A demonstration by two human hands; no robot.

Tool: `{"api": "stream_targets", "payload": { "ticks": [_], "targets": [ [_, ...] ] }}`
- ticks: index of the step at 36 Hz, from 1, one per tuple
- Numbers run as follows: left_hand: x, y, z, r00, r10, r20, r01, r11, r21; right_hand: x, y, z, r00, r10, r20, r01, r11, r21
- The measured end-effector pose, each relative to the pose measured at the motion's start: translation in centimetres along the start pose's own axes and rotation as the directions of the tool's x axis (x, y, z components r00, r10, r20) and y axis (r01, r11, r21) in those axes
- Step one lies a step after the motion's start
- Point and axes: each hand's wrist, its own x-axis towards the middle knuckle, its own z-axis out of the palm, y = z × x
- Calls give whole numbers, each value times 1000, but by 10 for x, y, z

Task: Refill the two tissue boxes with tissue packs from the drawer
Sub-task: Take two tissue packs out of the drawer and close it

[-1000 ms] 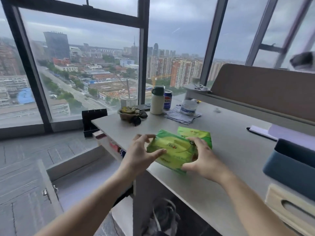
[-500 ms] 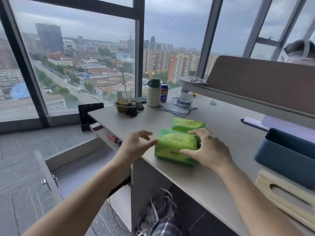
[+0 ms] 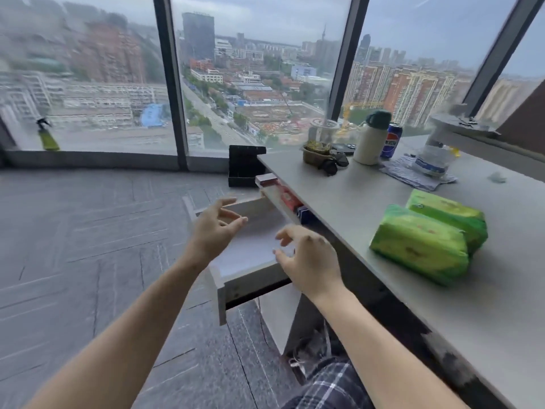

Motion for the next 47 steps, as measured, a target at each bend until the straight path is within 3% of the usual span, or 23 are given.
{"api": "stream_targets", "payload": {
  "ticks": [6,13,19,36,47],
  "targets": [
    [-24,-63,-26,986,-154,-63,159,984,76,-24,-19,72,971,110,211,-142,979,143],
    [-44,-98,-23,968,-249,-22,249,957,147,-37,-35,122,938,178,298,-239,953,184],
    [-49,-111,-16,957,-284,63,274,953,133,-40,-38,135,939,218,267,-278,937,212],
    [-32,-109,16,948,-299,108,303,953,-22,-39,-6,142,933,320,163,-357,872,336],
    [-6,-91,58,904,-318,286,321,946,37,-21,40,124,889,446,105,-445,784,434]
  ]
}}
